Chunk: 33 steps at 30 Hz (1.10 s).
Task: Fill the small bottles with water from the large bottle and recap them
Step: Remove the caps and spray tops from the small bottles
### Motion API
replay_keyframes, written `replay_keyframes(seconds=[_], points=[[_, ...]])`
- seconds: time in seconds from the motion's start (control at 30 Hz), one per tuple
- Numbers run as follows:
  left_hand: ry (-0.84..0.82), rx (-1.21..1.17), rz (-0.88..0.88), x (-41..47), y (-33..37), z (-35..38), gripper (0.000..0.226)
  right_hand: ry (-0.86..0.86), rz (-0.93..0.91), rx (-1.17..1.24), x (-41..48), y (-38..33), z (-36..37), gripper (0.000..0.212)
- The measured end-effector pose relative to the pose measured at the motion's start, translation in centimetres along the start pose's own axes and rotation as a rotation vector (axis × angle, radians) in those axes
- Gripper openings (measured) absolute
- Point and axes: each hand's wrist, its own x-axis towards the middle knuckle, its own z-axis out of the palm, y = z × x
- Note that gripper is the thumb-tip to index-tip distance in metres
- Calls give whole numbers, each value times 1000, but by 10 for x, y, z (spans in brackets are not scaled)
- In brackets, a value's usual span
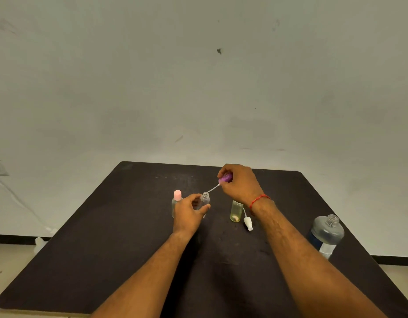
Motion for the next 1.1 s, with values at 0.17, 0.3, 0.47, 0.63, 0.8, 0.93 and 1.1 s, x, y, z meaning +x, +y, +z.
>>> replay_keyframes(seconds=[0.17, 0.3, 0.47, 0.63, 0.8, 0.93, 1.1], points=[[31, -46, -40, 2, -5, 6, 39, 160, 72, 28, -20, 16, 4, 8], [27, -101, -61, 2, -6, 12, 34, 248, 182, 83, -38, 32, 28, 6], [29, -123, -81, 2, -13, 18, 32, 306, 288, 78, -56, 46, 67, 10], [27, -134, -97, 1, -19, 20, 33, 310, 292, 28, -73, 53, 97, 22], [23, -133, -91, 3, -19, 20, 33, 255, 300, 8, -80, 57, 115, 18], [25, -158, -84, 4, -20, 22, 31, 246, 307, -19, -75, 58, 122, 18], [23, -165, -70, 3, -18, 24, 30, 221, 325, -20, -68, 59, 127, 20]])
